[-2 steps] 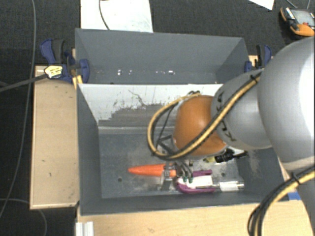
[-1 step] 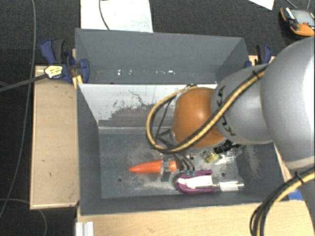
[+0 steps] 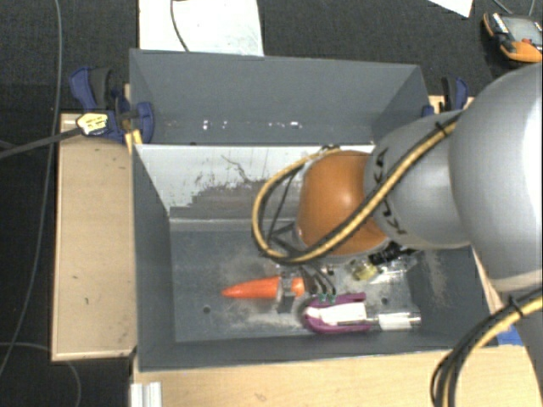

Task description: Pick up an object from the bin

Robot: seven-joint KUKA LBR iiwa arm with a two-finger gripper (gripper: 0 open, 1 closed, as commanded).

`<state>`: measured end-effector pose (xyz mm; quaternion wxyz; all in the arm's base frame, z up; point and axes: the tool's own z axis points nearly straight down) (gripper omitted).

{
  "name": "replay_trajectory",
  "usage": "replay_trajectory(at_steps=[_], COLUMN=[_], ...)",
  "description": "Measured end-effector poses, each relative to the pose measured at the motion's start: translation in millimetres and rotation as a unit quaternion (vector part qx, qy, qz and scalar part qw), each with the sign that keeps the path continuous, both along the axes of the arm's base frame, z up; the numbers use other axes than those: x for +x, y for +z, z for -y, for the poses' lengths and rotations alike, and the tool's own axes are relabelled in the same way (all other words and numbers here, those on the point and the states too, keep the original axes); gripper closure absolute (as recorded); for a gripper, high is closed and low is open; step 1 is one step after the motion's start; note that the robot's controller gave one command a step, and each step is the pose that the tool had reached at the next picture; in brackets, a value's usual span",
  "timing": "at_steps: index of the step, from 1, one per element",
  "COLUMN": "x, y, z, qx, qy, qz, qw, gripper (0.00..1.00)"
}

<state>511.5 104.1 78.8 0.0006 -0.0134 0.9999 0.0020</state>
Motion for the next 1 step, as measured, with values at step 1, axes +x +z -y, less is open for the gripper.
replay_trajectory(at_steps=[1], x=[-0.8], y=[24.7], z=[0.2], qx=[0.0], qy=[-0.001], qz=[-0.0012], qw=[1.0], gripper=[1.0])
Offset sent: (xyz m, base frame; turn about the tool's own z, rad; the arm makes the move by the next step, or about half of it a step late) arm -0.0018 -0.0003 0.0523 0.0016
